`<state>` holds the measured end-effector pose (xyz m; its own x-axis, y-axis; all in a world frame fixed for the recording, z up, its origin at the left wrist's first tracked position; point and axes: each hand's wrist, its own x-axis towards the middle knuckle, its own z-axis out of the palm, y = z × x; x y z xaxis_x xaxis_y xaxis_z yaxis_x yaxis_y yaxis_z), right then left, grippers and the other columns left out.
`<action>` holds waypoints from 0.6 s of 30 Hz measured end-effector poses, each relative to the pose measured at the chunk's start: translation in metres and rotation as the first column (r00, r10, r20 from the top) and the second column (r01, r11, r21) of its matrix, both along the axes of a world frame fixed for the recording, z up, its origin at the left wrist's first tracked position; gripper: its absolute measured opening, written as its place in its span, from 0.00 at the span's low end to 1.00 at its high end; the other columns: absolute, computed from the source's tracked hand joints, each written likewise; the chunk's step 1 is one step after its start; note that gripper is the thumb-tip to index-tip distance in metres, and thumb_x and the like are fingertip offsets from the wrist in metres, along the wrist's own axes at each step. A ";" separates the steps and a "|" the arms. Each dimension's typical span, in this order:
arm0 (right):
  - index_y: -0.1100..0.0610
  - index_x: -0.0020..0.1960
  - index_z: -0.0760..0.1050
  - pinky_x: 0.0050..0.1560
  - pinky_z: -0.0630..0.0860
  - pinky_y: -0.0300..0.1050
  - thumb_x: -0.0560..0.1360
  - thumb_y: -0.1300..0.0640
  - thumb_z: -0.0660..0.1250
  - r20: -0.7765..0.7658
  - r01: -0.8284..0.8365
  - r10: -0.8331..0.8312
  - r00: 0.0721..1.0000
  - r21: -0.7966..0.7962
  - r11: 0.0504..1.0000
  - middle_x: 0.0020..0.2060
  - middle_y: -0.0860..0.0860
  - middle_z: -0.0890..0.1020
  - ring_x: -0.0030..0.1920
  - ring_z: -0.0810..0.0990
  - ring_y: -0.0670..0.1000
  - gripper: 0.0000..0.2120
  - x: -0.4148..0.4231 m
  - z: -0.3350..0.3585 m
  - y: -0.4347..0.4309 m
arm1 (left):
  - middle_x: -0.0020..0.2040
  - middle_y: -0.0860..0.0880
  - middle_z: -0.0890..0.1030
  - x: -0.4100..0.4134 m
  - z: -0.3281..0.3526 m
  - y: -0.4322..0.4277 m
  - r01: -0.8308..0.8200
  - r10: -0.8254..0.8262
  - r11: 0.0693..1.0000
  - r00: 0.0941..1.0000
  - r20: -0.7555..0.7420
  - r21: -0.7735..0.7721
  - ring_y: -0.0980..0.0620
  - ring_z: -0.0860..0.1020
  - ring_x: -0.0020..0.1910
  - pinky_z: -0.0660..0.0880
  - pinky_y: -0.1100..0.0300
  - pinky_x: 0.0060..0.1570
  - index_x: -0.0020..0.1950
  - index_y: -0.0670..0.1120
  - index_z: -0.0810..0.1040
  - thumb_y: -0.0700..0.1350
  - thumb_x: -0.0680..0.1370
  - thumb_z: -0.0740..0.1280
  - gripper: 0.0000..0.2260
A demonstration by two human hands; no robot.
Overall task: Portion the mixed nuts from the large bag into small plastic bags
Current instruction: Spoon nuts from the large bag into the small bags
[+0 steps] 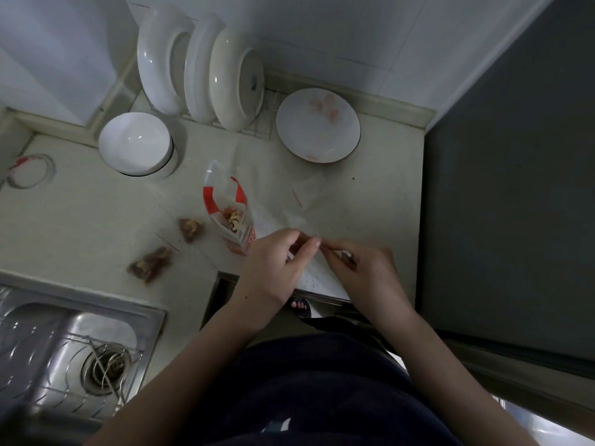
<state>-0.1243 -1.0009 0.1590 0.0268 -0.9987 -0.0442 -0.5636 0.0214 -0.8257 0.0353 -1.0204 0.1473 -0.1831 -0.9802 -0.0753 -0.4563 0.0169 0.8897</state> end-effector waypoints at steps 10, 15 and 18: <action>0.54 0.45 0.85 0.28 0.61 0.26 0.74 0.57 0.71 -0.074 0.017 -0.020 0.997 -0.053 0.998 0.24 0.30 0.73 0.25 0.72 0.35 0.04 -0.002 0.006 -0.005 | 0.40 0.54 0.83 -0.003 0.001 -0.002 0.034 -0.034 0.999 0.999 -0.018 0.031 0.59 0.80 0.41 0.73 0.69 0.39 0.45 0.47 0.83 0.45 0.80 0.65 0.08; 0.50 0.43 0.85 0.33 0.68 0.31 0.73 0.56 0.72 0.127 0.041 -0.057 0.990 0.127 0.991 0.33 0.41 0.83 0.31 0.78 0.40 0.03 -0.002 0.009 -0.008 | 0.36 0.51 0.80 -0.003 0.002 -0.002 0.054 -0.054 0.999 0.998 0.011 -0.001 0.53 0.78 0.37 0.73 0.61 0.36 0.42 0.44 0.79 0.42 0.80 0.64 0.09; 0.53 0.42 0.85 0.32 0.65 0.28 0.74 0.56 0.70 0.095 0.050 -0.062 0.994 0.127 0.991 0.29 0.40 0.80 0.29 0.73 0.37 0.05 -0.002 0.009 -0.008 | 0.35 0.52 0.80 -0.002 0.004 -0.002 0.079 -0.078 0.997 0.996 -0.030 0.026 0.54 0.79 0.38 0.74 0.54 0.41 0.39 0.47 0.76 0.40 0.81 0.63 0.11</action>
